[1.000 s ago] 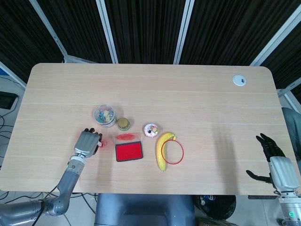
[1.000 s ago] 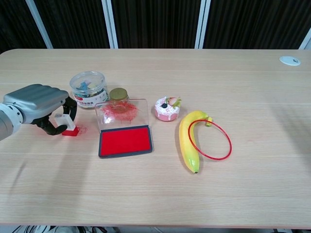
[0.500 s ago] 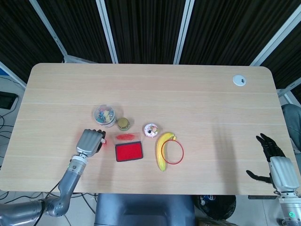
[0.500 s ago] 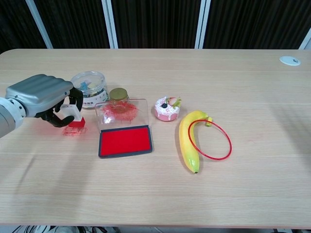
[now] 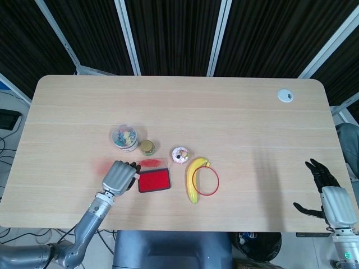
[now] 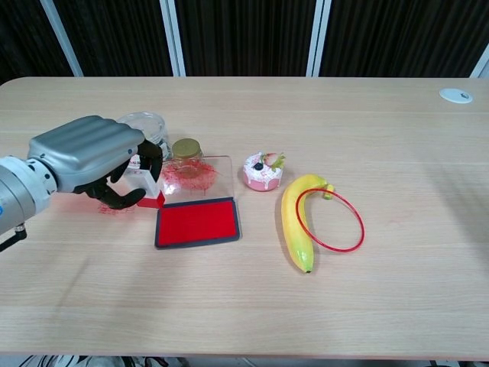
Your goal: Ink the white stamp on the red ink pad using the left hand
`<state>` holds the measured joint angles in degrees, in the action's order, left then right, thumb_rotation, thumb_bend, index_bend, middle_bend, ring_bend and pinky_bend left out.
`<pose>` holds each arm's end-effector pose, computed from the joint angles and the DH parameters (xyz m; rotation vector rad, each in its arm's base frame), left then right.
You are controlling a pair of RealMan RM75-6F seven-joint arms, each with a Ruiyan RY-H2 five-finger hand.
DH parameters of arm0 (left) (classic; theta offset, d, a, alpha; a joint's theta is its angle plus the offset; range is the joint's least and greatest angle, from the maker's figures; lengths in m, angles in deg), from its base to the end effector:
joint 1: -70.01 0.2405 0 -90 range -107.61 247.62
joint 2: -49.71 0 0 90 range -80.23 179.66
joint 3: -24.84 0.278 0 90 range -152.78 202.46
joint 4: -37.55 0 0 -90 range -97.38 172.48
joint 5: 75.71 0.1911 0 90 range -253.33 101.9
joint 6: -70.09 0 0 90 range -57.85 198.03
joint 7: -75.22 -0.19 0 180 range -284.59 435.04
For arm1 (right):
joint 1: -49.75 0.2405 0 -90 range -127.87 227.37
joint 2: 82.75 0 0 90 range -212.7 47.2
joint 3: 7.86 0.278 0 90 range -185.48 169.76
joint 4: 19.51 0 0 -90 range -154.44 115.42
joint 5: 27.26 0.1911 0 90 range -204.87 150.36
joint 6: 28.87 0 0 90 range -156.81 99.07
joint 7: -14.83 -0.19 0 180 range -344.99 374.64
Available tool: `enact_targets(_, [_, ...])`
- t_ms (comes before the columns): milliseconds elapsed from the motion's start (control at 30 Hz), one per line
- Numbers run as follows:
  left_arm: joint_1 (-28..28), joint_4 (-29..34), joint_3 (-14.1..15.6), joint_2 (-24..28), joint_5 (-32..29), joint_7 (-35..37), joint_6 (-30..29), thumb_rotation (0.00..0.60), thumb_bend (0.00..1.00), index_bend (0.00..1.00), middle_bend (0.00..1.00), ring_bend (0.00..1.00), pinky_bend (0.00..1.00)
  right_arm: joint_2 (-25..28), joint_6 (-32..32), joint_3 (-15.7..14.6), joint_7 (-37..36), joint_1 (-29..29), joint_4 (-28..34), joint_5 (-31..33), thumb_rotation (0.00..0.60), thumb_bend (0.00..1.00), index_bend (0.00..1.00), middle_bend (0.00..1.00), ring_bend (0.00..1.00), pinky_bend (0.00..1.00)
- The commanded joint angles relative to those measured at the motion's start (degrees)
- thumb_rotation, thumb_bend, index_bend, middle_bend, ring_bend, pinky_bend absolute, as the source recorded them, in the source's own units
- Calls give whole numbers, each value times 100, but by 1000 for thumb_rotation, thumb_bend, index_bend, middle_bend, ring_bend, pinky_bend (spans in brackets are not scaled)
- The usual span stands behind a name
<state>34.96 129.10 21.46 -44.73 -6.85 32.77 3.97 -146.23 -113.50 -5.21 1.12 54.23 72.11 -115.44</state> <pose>-0.1536 0.3248 -0.0441 -1.9460 -0.6735 -0.8023 -0.3216 -0.2243 0.1857 1.3392 -1.0678 1.0753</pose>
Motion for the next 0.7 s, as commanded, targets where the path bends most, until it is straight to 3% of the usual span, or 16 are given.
enact_targets(33, [-83, 92, -83, -68, -90, -162, 40, 600, 551, 738, 755, 596, 671, 1, 1, 0, -2, 0, 0, 1, 600, 118, 0, 0, 0, 177])
enact_targets(700, [-596, -399, -303, -638, -787, -868, 564, 600, 552, 740, 760, 599, 672, 11, 28, 10, -28, 7, 0, 30, 600, 118, 0, 0, 0, 177])
